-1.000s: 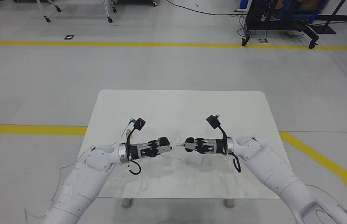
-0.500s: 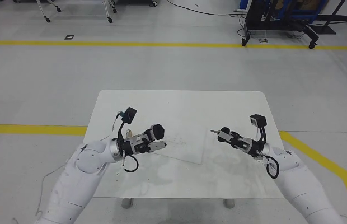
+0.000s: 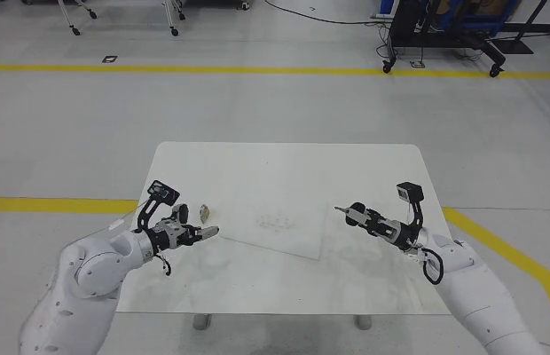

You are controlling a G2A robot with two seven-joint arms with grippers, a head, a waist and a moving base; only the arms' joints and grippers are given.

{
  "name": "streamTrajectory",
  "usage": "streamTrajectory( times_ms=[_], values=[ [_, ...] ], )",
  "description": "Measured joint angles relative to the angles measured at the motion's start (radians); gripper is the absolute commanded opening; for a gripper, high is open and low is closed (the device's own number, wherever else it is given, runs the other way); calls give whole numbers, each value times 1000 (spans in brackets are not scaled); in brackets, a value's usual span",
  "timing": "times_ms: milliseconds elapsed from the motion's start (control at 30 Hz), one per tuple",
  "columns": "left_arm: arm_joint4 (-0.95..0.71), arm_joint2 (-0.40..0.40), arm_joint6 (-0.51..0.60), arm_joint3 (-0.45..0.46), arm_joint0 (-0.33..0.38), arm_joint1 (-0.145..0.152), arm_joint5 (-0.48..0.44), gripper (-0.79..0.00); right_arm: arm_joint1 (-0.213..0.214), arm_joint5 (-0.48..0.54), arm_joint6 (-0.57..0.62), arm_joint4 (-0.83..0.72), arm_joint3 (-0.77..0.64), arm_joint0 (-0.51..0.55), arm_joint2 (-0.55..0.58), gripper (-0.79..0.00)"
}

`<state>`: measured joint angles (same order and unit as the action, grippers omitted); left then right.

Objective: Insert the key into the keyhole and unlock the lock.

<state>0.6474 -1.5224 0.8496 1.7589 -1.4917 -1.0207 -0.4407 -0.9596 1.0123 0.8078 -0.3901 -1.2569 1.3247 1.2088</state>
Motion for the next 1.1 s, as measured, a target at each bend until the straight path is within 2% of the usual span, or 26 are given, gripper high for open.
streamTrajectory(
  times_ms=[133,300,400,633,700,733,900,1000,1100],
  values=[
    [190,61,-63,-89,41,-3,27,0,0,0,0,0,0,0,0,-785],
    [284,136,-118,-169,90,-10,31,-9,0,0,0,0,0,0,0,-785],
    [298,154,-172,-206,112,-14,29,-175,0,0,0,0,0,0,0,-785],
    [328,203,-280,-299,162,-25,26,-234,0,0,0,0,0,0,0,-785],
    [330,221,-289,-323,181,-29,28,-305,0,0,0,0,0,0,0,-785],
    [332,232,-295,-337,192,-31,29,-394,0,0,0,0,0,0,0,-785],
    [339,257,-321,-372,216,-37,32,-434,0,0,0,0,0,0,0,-785],
    [341,264,-340,-388,221,-39,30,-526,0,0,0,0,0,0,0,-785],
    [359,272,-352,-408,232,-41,35,-523,0,0,0,0,0,0,0,-785]
  ],
)
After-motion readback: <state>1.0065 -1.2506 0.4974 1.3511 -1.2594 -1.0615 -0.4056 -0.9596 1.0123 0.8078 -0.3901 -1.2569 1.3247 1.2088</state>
